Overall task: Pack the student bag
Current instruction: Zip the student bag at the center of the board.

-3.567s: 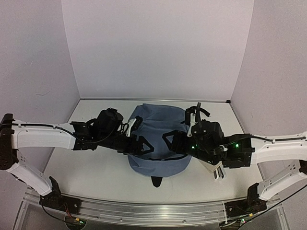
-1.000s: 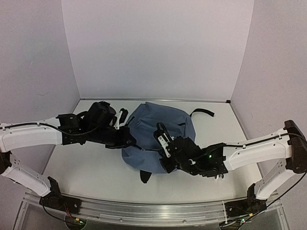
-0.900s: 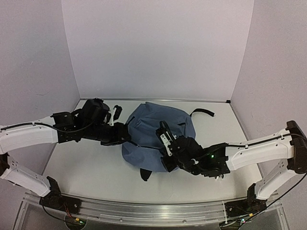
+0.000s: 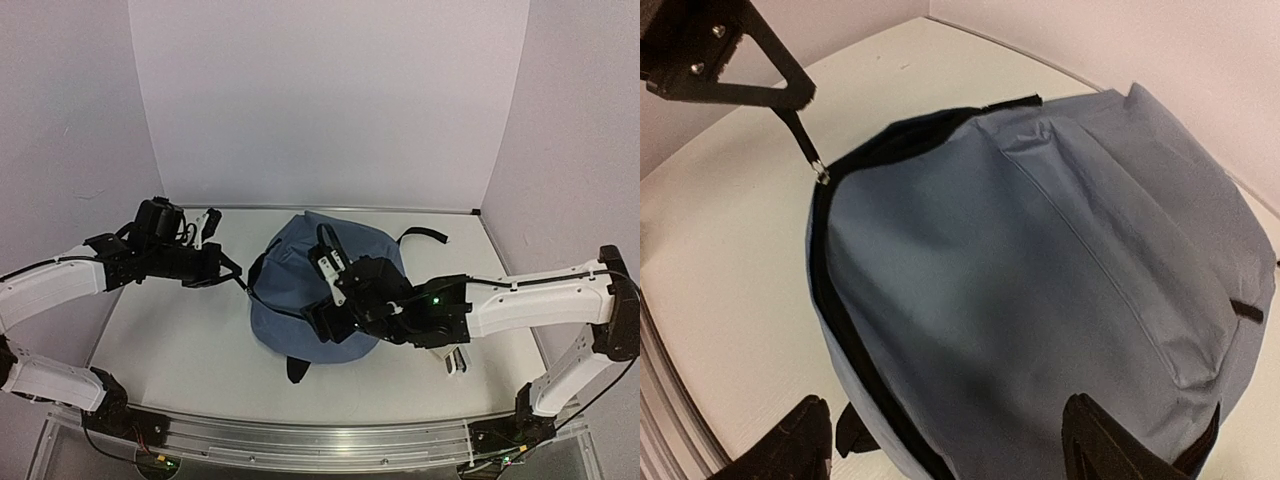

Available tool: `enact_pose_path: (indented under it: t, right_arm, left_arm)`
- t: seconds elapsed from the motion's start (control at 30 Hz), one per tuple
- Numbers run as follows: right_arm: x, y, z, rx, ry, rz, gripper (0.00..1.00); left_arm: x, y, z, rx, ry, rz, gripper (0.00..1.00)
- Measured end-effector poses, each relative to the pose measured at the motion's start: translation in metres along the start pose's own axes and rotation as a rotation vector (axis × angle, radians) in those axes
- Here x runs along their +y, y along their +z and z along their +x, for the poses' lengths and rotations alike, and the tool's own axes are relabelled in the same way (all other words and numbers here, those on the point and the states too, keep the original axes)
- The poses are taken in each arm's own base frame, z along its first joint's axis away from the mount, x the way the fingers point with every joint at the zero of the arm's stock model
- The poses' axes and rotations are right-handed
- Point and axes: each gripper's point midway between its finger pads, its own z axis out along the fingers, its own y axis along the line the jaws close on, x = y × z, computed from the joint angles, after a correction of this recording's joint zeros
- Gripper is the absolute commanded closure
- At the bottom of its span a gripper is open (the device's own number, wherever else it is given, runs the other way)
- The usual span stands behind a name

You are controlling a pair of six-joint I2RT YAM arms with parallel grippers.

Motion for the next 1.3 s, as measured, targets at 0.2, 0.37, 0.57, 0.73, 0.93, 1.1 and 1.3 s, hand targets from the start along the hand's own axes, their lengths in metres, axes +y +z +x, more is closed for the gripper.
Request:
enact_pose_path:
  t: [0.2, 0.37, 0.57, 0.73, 0.93, 1.1, 1.3]
  right_arm:
    - [0.026, 0.035, -0.008, 0.026, -0.051, -0.027, 0.17]
    - [0.040, 0.064, 0.007, 0.079, -0.119, -0.032, 0.16]
    - [0.052, 0.090, -0.002, 0.068, -0.181, -0.011, 0.27]
    - [0.057, 0.103, -0.015, 0.042, -0.211, 0.011, 0.71]
    - [0.060, 0.105, -0.015, 0.040, -0.229, 0.012, 1.00]
    - [0.063, 0.103, -0.010, 0.042, -0.239, 0.003, 1.00]
    - [0.063, 0.088, -0.006, 0.035, -0.223, -0.010, 1.00]
  left_arm:
    - [-0.005, -0.006, 0.000, -0.007, 0.013, 0.021, 1.00]
    - [-0.004, -0.006, 0.003, 0.003, 0.009, 0.016, 1.00]
    - [-0.004, -0.006, 0.004, 0.007, 0.008, 0.019, 1.00]
    - [-0.003, -0.006, 0.005, 0.012, 0.003, 0.010, 1.00]
    - [0.009, -0.004, 0.003, -0.003, -0.016, -0.048, 1.00]
    - [0.027, 0.004, -0.002, -0.018, -0.054, -0.137, 1.00]
    - [0.043, 0.013, -0.002, -0.003, -0.098, -0.184, 1.00]
